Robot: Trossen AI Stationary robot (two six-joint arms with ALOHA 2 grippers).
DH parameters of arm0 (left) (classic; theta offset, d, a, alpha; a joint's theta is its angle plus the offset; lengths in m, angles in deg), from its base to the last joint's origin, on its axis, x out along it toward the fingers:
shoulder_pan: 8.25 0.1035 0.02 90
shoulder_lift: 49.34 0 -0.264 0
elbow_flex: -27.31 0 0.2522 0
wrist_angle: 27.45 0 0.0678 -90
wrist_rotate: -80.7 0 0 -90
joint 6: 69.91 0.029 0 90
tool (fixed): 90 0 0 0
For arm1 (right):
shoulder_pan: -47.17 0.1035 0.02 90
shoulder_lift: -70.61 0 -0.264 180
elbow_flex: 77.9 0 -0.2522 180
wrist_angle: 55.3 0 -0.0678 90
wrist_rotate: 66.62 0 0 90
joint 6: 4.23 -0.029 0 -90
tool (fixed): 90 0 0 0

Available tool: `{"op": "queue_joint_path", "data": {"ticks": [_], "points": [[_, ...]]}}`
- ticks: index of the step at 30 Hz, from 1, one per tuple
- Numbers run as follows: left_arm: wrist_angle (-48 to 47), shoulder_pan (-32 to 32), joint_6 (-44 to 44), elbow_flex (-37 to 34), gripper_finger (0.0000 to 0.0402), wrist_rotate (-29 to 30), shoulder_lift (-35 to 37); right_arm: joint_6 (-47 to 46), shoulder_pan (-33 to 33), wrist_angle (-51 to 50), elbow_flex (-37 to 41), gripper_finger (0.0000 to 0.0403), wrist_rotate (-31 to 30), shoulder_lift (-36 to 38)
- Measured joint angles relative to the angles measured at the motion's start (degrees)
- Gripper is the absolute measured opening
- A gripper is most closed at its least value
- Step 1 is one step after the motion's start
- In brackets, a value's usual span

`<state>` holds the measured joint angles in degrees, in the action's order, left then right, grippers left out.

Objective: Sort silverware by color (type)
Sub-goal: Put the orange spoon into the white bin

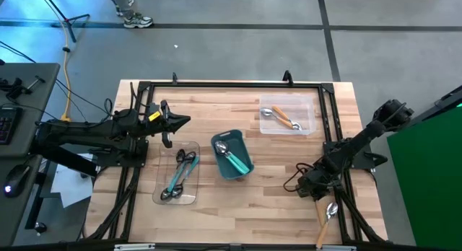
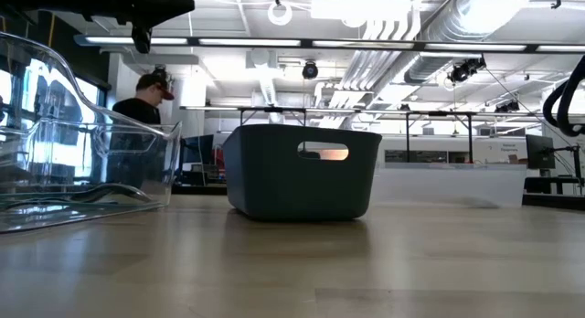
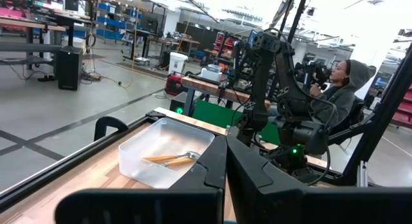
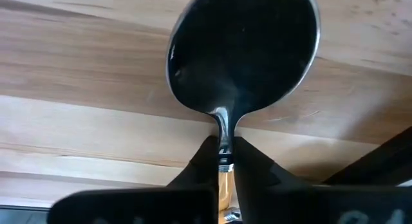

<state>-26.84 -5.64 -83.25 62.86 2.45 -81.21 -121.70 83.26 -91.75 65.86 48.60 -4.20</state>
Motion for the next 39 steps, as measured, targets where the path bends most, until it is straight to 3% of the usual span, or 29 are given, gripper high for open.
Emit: {"op": "queue_joint_path", "data": {"ticks": [9, 20, 24, 28, 35, 39], "points": [[0.02, 0.00, 0.02, 0.00, 0.0000, -0.01, 0.00, 0.34, -0.39, 1.83, -1.29, 0.0007, -6.53, -0.02], [0.07, 0.00, 0.04, 0.00, 0.0000, -0.02, 0.00, 4.96, -5.11, 8.22, -1.52, 0.0005, -24.02, -0.11], [0.09, 0.00, 0.04, 0.02, 0.0000, -0.02, 0.00, 10.04, -7.02, 11.95, -1.38, 0.0005, -35.15, -0.27], [0.11, 0.00, -0.02, 0.00, 0.0000, -0.02, 0.00, 15.32, -8.54, 15.10, -1.25, 0.0004, -42.43, 0.85], [0.52, 0.00, 0.02, 0.02, 0.0000, 0.88, 0.00, 20.31, -11.29, 12.20, -1.27, 0.0004, -42.33, 6.81], [0.52, 0.00, -0.02, 0.02, 0.0000, 0.96, 0.00, 22.99, -11.45, 12.71, -1.36, 0.0003, -46.27, 10.57]]}}
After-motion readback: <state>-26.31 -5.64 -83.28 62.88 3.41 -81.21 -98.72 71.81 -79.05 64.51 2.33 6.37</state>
